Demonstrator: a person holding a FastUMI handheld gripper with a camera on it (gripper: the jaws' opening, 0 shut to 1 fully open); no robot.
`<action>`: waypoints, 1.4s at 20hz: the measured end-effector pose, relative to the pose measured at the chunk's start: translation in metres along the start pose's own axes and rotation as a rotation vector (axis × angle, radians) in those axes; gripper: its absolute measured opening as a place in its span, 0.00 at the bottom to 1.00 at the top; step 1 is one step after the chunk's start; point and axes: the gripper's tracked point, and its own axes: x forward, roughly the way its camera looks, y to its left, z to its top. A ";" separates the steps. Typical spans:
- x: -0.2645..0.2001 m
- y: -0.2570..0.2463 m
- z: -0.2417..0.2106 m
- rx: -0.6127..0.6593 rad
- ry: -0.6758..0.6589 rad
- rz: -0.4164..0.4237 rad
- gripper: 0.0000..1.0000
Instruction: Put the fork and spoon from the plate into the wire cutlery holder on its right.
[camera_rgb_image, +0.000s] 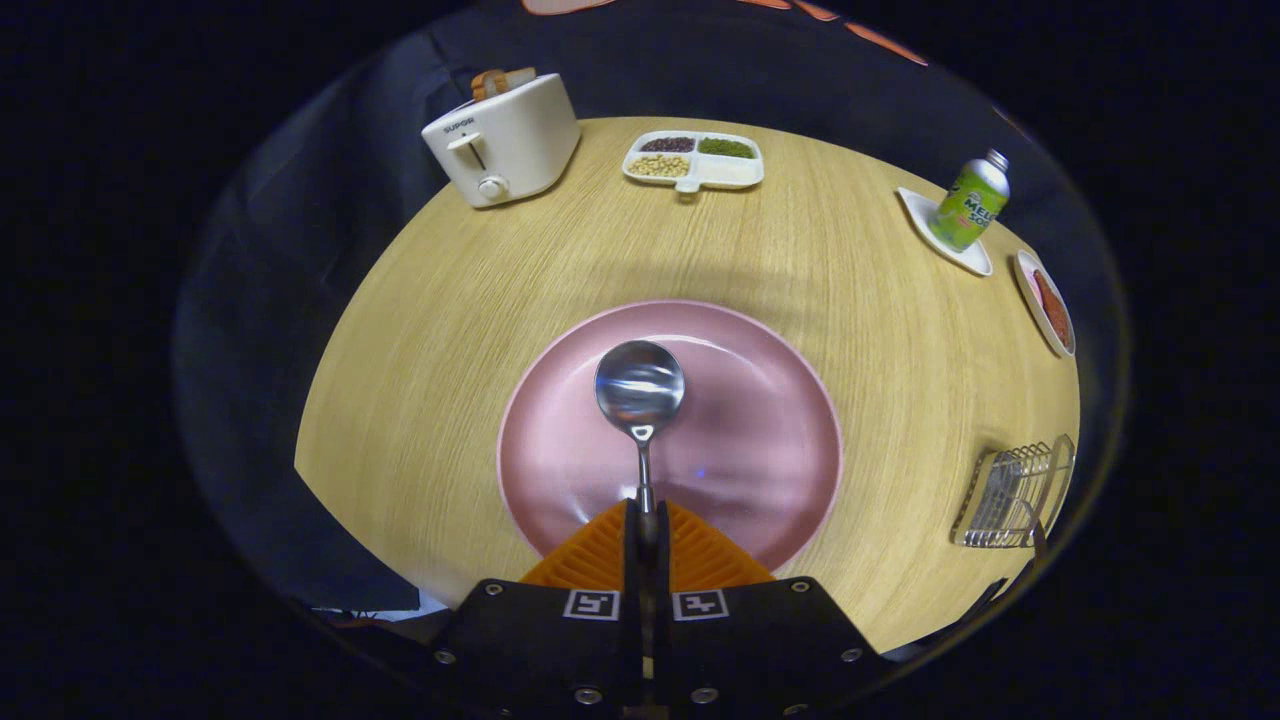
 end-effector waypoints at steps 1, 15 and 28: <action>-0.005 -0.010 -0.003 0.014 -0.011 -0.013 0.05; -0.133 -0.203 -0.045 0.230 -0.062 -0.219 0.05; -0.148 -0.278 -0.050 0.215 0.024 -0.282 0.05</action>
